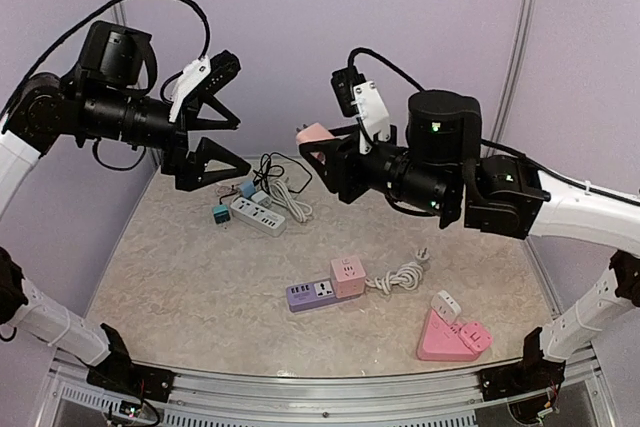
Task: Insert the plug
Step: Pick up the plug from the center of the board.
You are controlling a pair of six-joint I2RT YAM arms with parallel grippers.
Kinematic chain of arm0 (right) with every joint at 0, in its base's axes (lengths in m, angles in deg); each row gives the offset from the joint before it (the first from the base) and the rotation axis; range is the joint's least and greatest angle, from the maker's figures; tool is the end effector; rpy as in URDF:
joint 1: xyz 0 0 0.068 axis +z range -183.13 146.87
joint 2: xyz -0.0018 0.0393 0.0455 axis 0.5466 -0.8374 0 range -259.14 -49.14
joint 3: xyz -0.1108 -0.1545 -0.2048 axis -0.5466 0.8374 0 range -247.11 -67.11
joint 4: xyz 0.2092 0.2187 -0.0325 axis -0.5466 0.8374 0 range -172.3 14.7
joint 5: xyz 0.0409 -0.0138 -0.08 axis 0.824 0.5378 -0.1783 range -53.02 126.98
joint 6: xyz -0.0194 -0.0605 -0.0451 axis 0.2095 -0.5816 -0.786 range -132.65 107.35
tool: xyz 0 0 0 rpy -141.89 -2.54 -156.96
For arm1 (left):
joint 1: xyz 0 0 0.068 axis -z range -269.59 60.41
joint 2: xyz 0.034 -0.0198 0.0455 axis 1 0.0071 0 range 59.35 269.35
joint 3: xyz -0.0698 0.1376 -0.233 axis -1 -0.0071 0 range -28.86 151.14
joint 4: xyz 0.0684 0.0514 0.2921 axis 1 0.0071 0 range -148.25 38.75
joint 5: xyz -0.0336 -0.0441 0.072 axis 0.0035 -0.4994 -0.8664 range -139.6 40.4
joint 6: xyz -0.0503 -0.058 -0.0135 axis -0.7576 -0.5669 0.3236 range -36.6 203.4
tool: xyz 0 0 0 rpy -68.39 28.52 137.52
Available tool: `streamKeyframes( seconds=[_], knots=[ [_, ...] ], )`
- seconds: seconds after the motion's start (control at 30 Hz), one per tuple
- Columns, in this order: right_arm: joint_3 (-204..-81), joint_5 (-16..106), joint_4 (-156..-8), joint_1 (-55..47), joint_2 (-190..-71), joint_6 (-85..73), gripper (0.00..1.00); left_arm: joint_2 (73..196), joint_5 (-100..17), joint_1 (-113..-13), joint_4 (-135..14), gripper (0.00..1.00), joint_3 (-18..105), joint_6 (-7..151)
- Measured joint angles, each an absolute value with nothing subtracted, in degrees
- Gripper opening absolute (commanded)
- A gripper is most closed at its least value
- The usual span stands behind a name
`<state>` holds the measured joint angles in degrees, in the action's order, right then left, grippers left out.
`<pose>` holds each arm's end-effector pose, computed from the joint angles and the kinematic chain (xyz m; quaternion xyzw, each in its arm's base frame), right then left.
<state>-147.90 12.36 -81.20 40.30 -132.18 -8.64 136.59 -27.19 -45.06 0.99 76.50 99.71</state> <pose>0.1447 0.3889 0.4231 -0.2845 0.6676 0.2984 0.6200 0.1989 -0.2314 0.4974 0.5150 0.6883 -0.2817 0.4263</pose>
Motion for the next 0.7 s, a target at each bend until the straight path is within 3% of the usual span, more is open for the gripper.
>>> streamKeyframes(
  seconds=[0.2, 0.3, 0.4, 0.53, 0.7],
  knots=[
    [-149.6, 23.6, -63.5, 32.8, -128.1, 13.8, 0.00, 132.8, -52.7, -29.7, 5.2, 0.98, 72.5, 116.2],
    [-148.1, 33.5, -60.1, 32.6, -128.1, 20.9, 0.00, 134.4, -59.8, -25.2, 6.9, 0.96, 68.7, 120.5],
    [-146.2, 42.7, -59.8, 32.3, -128.4, 25.3, 0.00, 137.1, -61.6, -23.5, 7.1, 0.89, 68.0, 122.4],
    [-145.8, 51.6, -61.4, 32.3, -130.5, 28.9, 0.00, 138.6, -60.2, -22.4, 6.5, 0.72, 69.5, 122.5],
    [-145.9, 58.2, -64.0, 32.1, -133.1, 31.5, 0.00, 138.9, -55.9, -20.4, 5.5, 0.70, 71.0, 122.3]
  ],
)
